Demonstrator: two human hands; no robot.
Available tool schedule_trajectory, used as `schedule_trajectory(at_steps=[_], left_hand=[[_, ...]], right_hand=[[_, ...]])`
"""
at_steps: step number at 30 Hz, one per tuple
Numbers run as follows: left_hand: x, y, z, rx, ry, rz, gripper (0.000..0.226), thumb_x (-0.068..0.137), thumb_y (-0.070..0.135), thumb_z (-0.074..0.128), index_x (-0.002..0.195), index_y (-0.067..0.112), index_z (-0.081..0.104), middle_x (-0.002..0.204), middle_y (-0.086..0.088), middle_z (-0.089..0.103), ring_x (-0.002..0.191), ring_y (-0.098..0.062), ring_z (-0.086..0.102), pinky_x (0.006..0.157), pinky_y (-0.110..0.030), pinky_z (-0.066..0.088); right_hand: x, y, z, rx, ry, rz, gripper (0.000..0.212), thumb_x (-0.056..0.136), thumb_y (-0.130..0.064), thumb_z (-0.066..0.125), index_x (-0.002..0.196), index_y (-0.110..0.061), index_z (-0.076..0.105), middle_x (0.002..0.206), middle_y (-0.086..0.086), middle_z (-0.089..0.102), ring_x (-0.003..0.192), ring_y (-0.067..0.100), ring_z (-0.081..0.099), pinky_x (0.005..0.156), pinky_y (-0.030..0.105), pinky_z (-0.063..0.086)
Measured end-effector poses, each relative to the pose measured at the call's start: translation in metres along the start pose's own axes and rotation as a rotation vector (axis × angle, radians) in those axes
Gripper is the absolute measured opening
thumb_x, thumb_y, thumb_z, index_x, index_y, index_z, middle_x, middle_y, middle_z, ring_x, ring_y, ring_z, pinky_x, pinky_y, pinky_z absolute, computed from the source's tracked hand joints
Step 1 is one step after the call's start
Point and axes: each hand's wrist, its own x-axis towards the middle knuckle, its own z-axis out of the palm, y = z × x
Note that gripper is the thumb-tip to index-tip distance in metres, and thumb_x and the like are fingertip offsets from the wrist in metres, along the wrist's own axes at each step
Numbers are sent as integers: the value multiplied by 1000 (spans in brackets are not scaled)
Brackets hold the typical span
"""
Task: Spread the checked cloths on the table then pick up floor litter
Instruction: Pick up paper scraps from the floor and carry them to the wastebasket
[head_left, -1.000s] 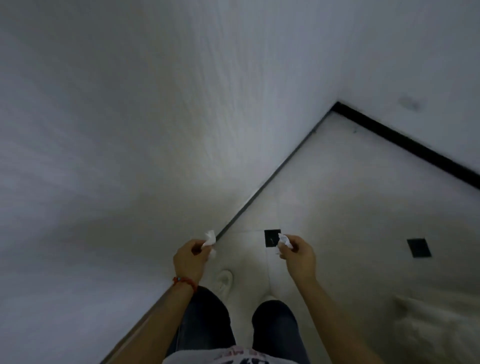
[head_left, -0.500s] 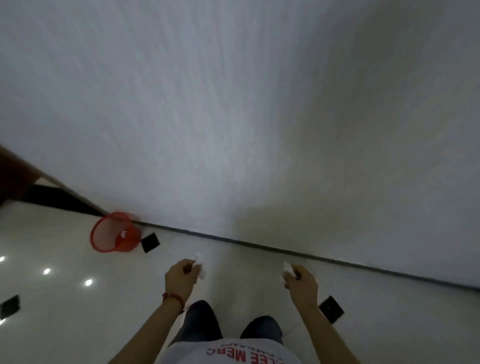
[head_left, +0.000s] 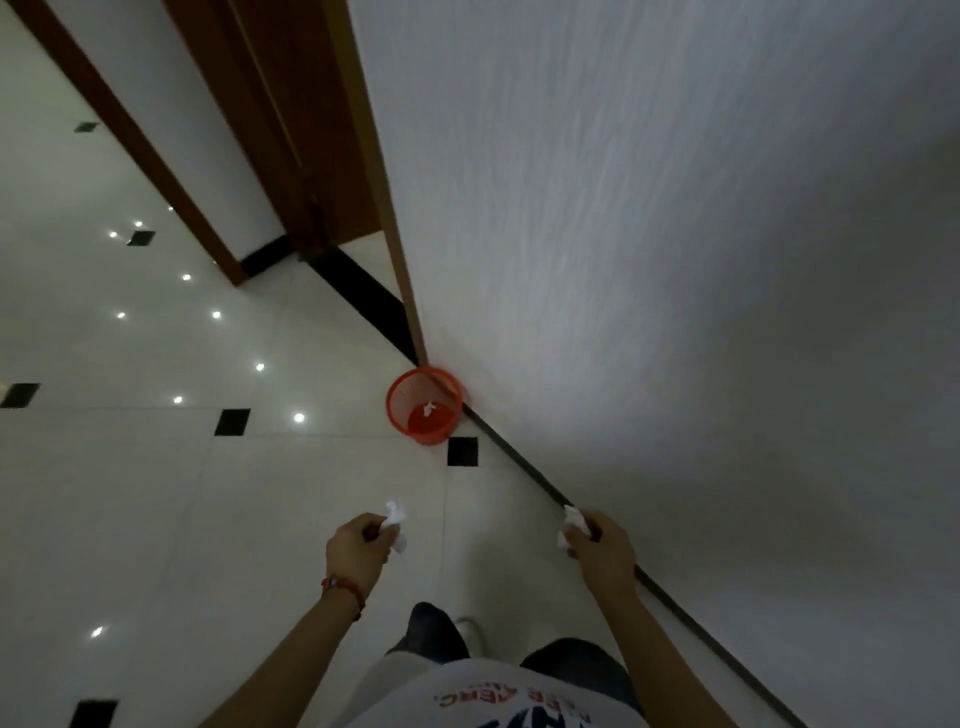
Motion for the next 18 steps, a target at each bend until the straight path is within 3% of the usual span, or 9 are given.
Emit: schedule_trajectory(at_steps=[4, 13, 18], left_hand=[[37, 4, -26, -73, 68, -68, 35, 84, 34, 63, 57, 12, 65, 52, -4, 59, 52, -15, 54, 51, -21, 39], [128, 35, -31, -67, 120, -176, 31, 83, 24, 64, 53, 22, 58, 48, 2, 56, 51, -14, 53, 54, -23, 40], [184, 66, -39, -71, 164, -230, 31, 82, 23, 66, 52, 25, 57, 47, 5, 56, 50, -12, 52, 56, -25, 41]], right_hand=[[26, -28, 38, -80, -60, 34, 17, 86, 0, 58, 100, -5, 65, 86, 8, 63, 74, 21, 58, 57, 12, 50], [132, -80, 106, -217, -222, 64, 15, 86, 3, 57, 99, 4, 63, 96, 24, 64, 77, 23, 56, 51, 6, 49], [197, -118, 151, -291, -326, 61, 14, 86, 0, 57, 98, -2, 64, 96, 21, 66, 78, 29, 60, 58, 15, 52]])
